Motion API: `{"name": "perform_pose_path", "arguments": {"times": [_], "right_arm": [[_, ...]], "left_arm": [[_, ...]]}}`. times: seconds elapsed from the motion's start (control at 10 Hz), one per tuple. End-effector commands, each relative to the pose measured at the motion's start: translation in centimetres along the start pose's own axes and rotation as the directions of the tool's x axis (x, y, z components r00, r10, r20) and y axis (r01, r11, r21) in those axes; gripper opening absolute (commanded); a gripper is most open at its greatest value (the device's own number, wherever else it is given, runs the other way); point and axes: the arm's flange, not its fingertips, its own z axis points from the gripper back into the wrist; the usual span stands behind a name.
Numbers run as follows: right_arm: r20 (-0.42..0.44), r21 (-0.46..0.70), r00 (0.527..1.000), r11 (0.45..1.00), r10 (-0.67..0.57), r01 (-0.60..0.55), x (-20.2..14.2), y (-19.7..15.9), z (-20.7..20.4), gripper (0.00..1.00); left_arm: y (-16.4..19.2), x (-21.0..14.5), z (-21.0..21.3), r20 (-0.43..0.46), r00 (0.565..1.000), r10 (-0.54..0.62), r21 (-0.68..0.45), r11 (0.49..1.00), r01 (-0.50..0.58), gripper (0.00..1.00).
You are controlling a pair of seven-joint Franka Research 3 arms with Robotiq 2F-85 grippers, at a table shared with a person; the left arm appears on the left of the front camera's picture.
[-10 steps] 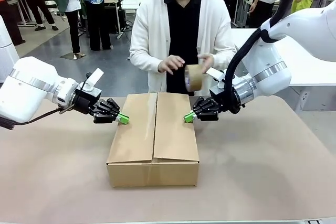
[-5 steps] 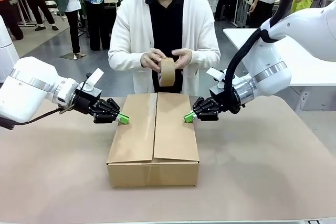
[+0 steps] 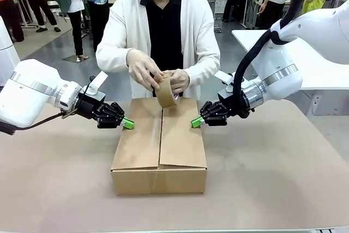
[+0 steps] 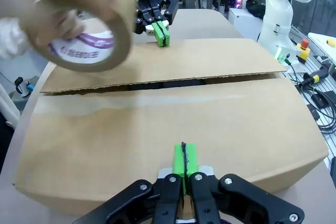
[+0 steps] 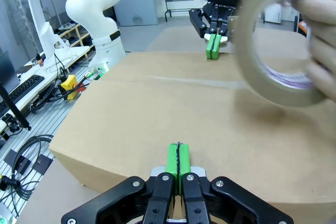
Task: Wrap the clocks to prevent damage.
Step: After the human seals the box with tape, release both hands from the side flaps of the Package Box.
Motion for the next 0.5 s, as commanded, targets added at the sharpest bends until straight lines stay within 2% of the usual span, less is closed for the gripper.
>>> {"name": "perform_pose_path", "arguments": {"times": [0.0,0.4], "right_arm": [[-0.002,-0.006,1.0,1.0,-0.001,0.001,-0.37,-0.13,-0.21,0.01],[-0.002,-0.006,1.0,1.0,-0.001,0.001,-0.37,-0.13,-0.21,0.01]], "left_arm": [[-0.05,-0.43,-0.11,-0.005,1.0,-0.005,0.007,1.0,0.005,0.0],[-0.05,-0.43,-0.11,-0.005,1.0,-0.005,0.007,1.0,0.005,0.0]]}}
